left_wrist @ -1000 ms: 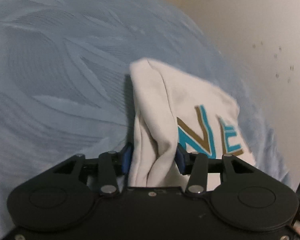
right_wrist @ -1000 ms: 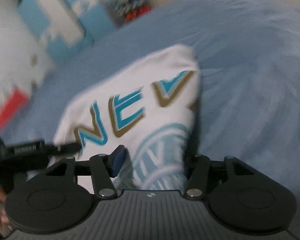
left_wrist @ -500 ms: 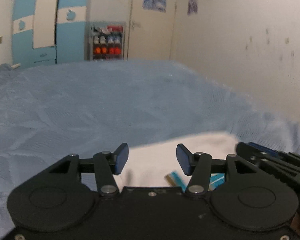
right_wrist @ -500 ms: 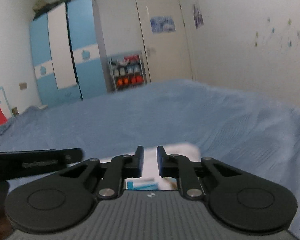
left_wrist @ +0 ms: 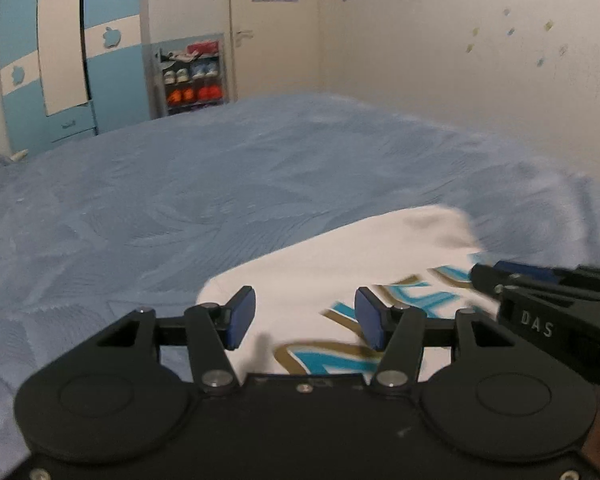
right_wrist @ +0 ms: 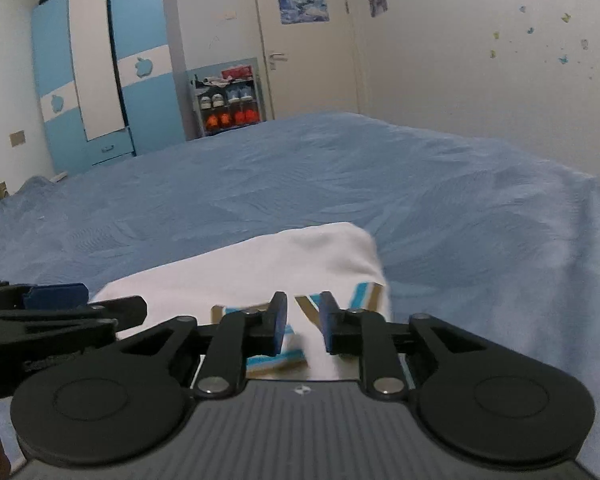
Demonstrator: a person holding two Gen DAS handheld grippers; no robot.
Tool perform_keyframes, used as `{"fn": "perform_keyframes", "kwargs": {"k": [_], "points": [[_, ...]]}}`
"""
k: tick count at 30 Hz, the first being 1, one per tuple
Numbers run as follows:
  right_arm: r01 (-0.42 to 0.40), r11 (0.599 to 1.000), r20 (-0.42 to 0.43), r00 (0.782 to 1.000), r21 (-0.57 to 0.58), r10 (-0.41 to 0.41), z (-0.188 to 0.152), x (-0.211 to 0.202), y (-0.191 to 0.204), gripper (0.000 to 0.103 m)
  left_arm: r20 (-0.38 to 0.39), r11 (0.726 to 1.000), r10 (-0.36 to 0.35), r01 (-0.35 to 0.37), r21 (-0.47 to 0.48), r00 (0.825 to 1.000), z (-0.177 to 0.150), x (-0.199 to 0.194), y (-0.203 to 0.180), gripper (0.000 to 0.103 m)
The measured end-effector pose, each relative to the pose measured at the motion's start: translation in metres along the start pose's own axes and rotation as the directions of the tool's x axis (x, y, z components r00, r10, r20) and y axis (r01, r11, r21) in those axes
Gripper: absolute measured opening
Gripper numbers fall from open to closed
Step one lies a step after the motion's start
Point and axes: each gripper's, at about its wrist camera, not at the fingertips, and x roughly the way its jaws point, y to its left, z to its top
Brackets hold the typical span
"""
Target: Fold small clothes
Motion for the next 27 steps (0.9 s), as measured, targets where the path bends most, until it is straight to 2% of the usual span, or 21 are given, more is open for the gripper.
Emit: {"fn": "perform_keyframes", "kwargs": {"k": [1, 2, 3, 4, 6, 9, 10, 13, 15, 17, 18, 19, 20, 22, 23, 24, 25, 27], "points": [[-0.02, 0.999, -0.007, 1.0, 0.025, 0.021, -0.002, -0.006, -0.002, 0.028, -0.022, 1.0, -0.004, 0.004, -0.007, 1.0, -0.005, -0.007, 0.003, 0.057], [-0.027, 0.999, -0.034, 0.999, 0.041, 0.029, -0.007, -0.007, -0.006, 0.031, -0.076, 1.0, 0.0, -0.002, -0.018, 0.997, -0.017, -0.001, 0.005, 0.058], [-0.024, 0.998, -0.085, 0.996, 0.05, 0.028, -0.015, 0.0, -0.009, 0.033, -0.136, 1.0, 0.01, -0.013, -0.022, 0.991, -0.027, 0.004, 0.008, 0.064], [-0.022, 0.998, -0.113, 0.993, 0.051, 0.028, -0.025, 0.01, -0.01, 0.034, -0.154, 0.999, 0.002, -0.008, -0.033, 0.988, -0.041, 0.014, 0.012, 0.067], [-0.006, 1.0, -0.118, 0.993, -0.024, 0.003, -0.042, 0.025, -0.007, 0.034, -0.09, 0.998, -0.021, 0.015, -0.068, 0.996, -0.058, 0.016, 0.02, 0.071], [0.018, 0.998, -0.123, 0.992, -0.057, -0.025, -0.03, 0.014, 0.005, 0.036, -0.127, 0.994, -0.017, 0.004, -0.105, 0.992, -0.041, 0.0, 0.024, 0.068], [0.011, 0.999, -0.112, 0.994, -0.043, -0.016, -0.024, 0.006, 0.005, 0.039, -0.128, 0.992, -0.009, -0.007, -0.123, 0.992, -0.035, -0.006, 0.026, 0.068], [-0.016, 0.999, -0.077, 0.997, 0.045, 0.02, -0.018, -0.031, -0.002, 0.058, -0.099, 0.988, -0.027, 0.012, -0.155, 0.995, -0.028, -0.044, 0.031, 0.068], [-0.025, 0.998, -0.091, 0.995, 0.065, 0.031, -0.024, -0.047, -0.005, 0.058, -0.105, 0.988, -0.034, 0.018, -0.151, 0.994, -0.034, -0.068, 0.031, 0.068], [-0.018, 0.998, -0.134, 0.991, 0.061, 0.026, -0.034, -0.053, -0.005, 0.058, -0.179, 0.992, -0.02, -0.003, -0.127, 0.984, -0.047, -0.066, 0.024, 0.068], [-0.008, 0.998, -0.184, 0.983, 0.059, 0.018, -0.042, -0.048, -0.006, 0.059, -0.291, 0.995, -0.001, -0.027, -0.092, 0.957, -0.06, -0.056, 0.022, 0.071], [-0.005, 0.998, -0.246, 0.969, 0.061, 0.02, -0.05, -0.038, -0.009, 0.06, -0.379, 0.997, -0.013, -0.017, -0.076, 0.925, -0.073, -0.046, 0.025, 0.074], [-0.003, 0.999, -0.292, 0.956, 0.053, 0.018, -0.058, -0.027, -0.012, 0.06, -0.379, 0.993, -0.049, 0.003, -0.12, 0.924, -0.084, -0.041, 0.032, 0.075], [-0.003, 1.0, -0.282, 0.959, -0.002, 0.003, -0.059, -0.022, -0.008, 0.06, -0.366, 0.971, -0.1, 0.01, -0.24, 0.925, -0.08, -0.043, 0.048, 0.075], [-0.003, 1.0, -0.289, 0.957, -0.025, -0.005, -0.053, -0.024, -0.005, 0.06, -0.368, 0.959, -0.113, 0.005, -0.283, 0.923, -0.075, -0.048, 0.054, 0.075], [-0.003, 0.999, -0.299, 0.954, -0.032, -0.006, -0.046, -0.027, -0.003, 0.06, -0.372, 0.954, -0.096, -0.022, -0.3, 0.923, -0.07, -0.056, 0.057, 0.073], [-0.009, 1.0, -0.309, 0.951, -0.027, 0.0, -0.037, -0.031, -0.002, 0.06, -0.376, 0.957, -0.076, -0.039, -0.288, 0.923, -0.065, -0.067, 0.056, 0.073], [-0.033, 0.999, -0.3, 0.953, 0.003, 0.032, -0.024, -0.048, -0.001, 0.062, -0.365, 0.979, -0.028, -0.047, -0.197, 0.931, -0.05, -0.088, 0.046, 0.073]]}}
